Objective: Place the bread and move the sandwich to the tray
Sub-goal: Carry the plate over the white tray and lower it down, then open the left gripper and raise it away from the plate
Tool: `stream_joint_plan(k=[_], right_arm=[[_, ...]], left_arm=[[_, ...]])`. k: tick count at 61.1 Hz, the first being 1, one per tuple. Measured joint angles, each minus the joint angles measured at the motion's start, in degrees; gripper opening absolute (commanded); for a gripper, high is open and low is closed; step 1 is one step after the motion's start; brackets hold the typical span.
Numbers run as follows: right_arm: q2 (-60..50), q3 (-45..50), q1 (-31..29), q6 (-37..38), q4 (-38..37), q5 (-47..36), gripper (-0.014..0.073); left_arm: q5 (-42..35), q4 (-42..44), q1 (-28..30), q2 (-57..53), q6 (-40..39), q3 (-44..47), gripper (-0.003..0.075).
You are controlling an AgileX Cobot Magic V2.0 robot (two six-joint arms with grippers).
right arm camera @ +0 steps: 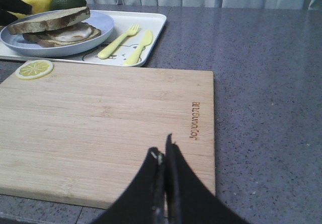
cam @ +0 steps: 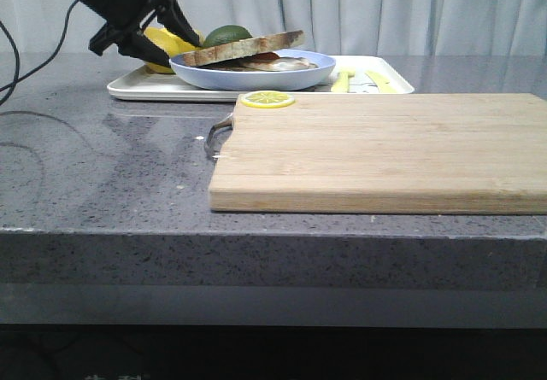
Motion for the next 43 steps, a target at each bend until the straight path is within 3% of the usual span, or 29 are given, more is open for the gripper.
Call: stream_joint_plan(k=[5, 9, 20, 43], right_arm=[[0.0, 0.0, 0.0, 0.0, 0.0, 0.0, -0.006], [0.0, 0.0, 0.0, 0.0, 0.0, 0.0, -0.006], [0.0, 0.0, 0.0, 0.0, 0.0, 0.0, -0.006], [0.0, 0.0, 0.0, 0.0, 0.0, -0.2, -0.006]], left_arm=[[2.5, -0.1, 0.4, 0.0, 0.0, -2.6, 0.0386], [3.7, -0.3, 1.0, 0.0, 0.0, -4.6, 0.031], [4.9, -1.2, 2.0, -0.2, -1.5, -8.1, -0.002], [5.5, -8.2, 2.3, -5.2, -2.1, -8.2, -0.002]])
